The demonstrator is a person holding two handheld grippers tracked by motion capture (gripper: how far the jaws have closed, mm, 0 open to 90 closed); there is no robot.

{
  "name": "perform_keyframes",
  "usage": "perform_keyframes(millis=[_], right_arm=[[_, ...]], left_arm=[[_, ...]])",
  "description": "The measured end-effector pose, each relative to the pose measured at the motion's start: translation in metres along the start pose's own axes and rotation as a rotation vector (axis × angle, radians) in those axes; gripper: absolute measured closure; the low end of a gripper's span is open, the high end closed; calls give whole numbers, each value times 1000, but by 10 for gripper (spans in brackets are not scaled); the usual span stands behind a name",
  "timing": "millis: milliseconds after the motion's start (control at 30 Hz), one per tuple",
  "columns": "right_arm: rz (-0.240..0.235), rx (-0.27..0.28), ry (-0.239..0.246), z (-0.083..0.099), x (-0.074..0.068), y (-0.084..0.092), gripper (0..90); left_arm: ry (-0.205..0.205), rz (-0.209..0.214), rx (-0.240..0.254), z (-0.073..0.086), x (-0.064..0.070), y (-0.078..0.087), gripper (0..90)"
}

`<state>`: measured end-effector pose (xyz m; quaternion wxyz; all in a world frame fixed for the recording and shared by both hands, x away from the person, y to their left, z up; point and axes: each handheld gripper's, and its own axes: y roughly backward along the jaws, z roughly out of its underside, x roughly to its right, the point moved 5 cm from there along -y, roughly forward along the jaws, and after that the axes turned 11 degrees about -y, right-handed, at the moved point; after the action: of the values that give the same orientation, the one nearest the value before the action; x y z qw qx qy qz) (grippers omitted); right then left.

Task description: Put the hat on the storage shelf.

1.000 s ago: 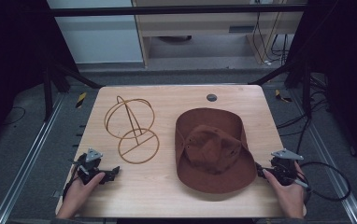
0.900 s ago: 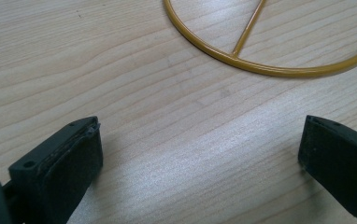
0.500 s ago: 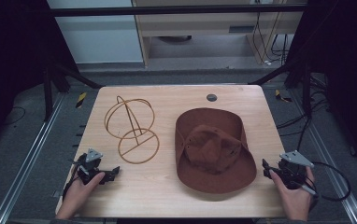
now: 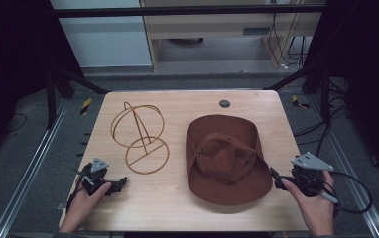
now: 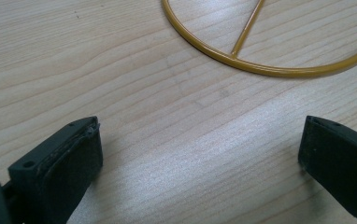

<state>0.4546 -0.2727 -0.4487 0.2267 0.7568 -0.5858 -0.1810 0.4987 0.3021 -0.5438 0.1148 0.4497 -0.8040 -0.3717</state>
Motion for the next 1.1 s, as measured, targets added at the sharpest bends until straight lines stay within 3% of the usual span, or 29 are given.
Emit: perform_keyframes(millis=[200,233,333,467,500,633,667,867,1100], right_arm=[[-166,-99,89,-28,-42,-10,70],[-213,-146,102,-34,-54,-17,109],[-225,-184,110,-41,-63,-24,157],[-226,-248,187,-51,-79,-38,220],[-232,-248,216,-54,-86,-41,236],[-250,-242,235,-58,-93,-45,252],[-240,-209,251,-62,-95,-47,252],[-213,-217,221,-65,-91,-55,248],[-216,-290,195,-70,-90,-63,182]], left_arm=[[-6,0,-2,0,0,0,0],[-3,-2,1,0,0,0,0],[-4,-1,0,0,0,0,0],[-4,-1,0,0,0,0,0],[-3,0,0,0,0,0,0],[-6,-1,-2,0,0,0,0],[-4,-2,1,0,0,0,0],[-6,-1,-2,0,0,0,0],[-4,0,0,0,0,0,0]])
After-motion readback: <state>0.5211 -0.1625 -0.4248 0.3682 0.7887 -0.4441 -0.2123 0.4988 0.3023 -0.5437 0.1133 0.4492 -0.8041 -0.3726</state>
